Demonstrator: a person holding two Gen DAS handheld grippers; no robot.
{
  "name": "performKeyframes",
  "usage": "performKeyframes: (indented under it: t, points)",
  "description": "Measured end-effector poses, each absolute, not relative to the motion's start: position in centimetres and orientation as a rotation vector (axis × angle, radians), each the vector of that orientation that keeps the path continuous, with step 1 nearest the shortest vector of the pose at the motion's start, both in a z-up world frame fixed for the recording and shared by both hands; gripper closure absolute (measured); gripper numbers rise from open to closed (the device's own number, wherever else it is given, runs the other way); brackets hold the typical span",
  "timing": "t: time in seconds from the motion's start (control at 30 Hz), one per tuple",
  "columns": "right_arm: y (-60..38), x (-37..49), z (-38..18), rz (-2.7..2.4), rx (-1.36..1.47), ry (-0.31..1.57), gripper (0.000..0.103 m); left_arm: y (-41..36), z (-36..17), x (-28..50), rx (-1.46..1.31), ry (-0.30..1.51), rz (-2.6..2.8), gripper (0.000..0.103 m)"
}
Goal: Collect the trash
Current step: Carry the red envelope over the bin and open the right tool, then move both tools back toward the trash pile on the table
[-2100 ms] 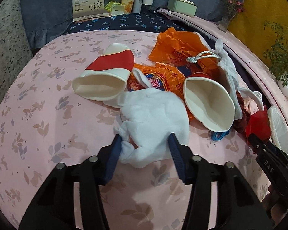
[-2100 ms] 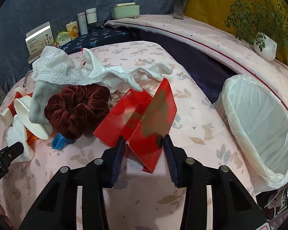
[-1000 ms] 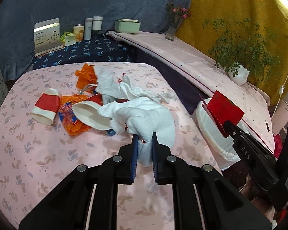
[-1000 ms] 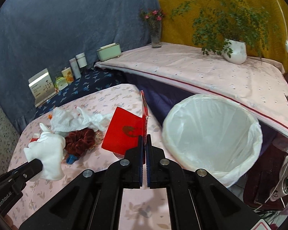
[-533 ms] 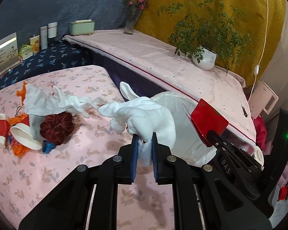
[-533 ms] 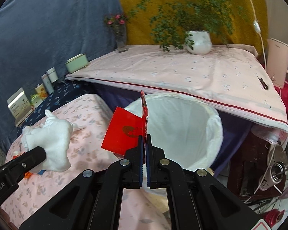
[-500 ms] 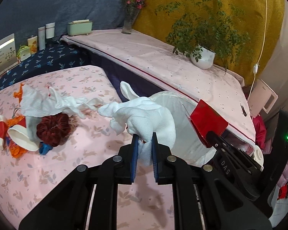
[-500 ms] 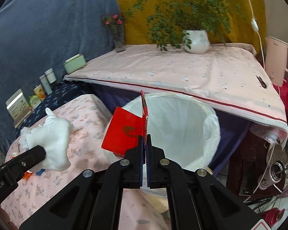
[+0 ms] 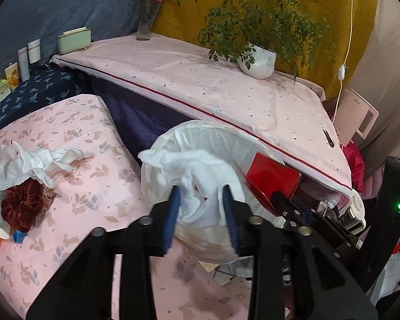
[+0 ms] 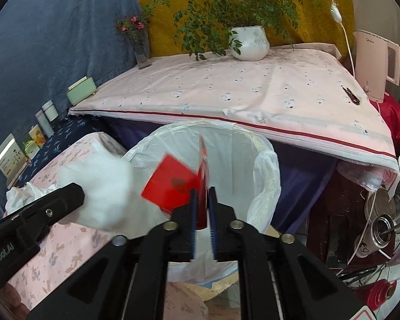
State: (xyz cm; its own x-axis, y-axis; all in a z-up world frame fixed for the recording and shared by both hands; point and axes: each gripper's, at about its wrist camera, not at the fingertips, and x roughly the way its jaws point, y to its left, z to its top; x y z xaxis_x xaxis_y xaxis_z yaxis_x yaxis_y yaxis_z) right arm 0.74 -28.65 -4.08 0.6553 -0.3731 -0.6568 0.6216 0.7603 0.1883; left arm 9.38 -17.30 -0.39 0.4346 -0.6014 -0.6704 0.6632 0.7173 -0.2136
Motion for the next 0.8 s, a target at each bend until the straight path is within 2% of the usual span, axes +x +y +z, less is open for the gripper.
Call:
performKeyframes:
  t: [0.03, 0.07, 0.2, 0.33, 0.8]
  points:
    - [-28.6, 0.7, -4.1, -0.59, 0.425, 0.631, 0.069, -17.3, -0.4, 9.4, 0.089, 0.783, -0.776, 0.047]
    - [-28.8, 0.7, -4.0, -0.599, 0.427, 0.626, 0.062, -17.4, -0.2, 9.4, 0.093, 0.77, -0.764, 0.044]
    - [-28.7, 0.8, -3.8, -0.616, 0.417, 0.62, 0.054, -17.1, -0.2, 9.8, 0.109, 0.758, -0.738, 0.042]
    - [-28.1, 0.8, -3.6, -0.62, 0.412, 0.619, 0.041, -16.2, -0.4, 10.3, 0.091, 0.77, -0.707, 0.039]
    - [-23.7, 2.4, -2.5, -0.549, 0.334, 0.626, 0.028, -9.6, -0.4, 11.7, -0.006, 0.786, -0.569, 0.031]
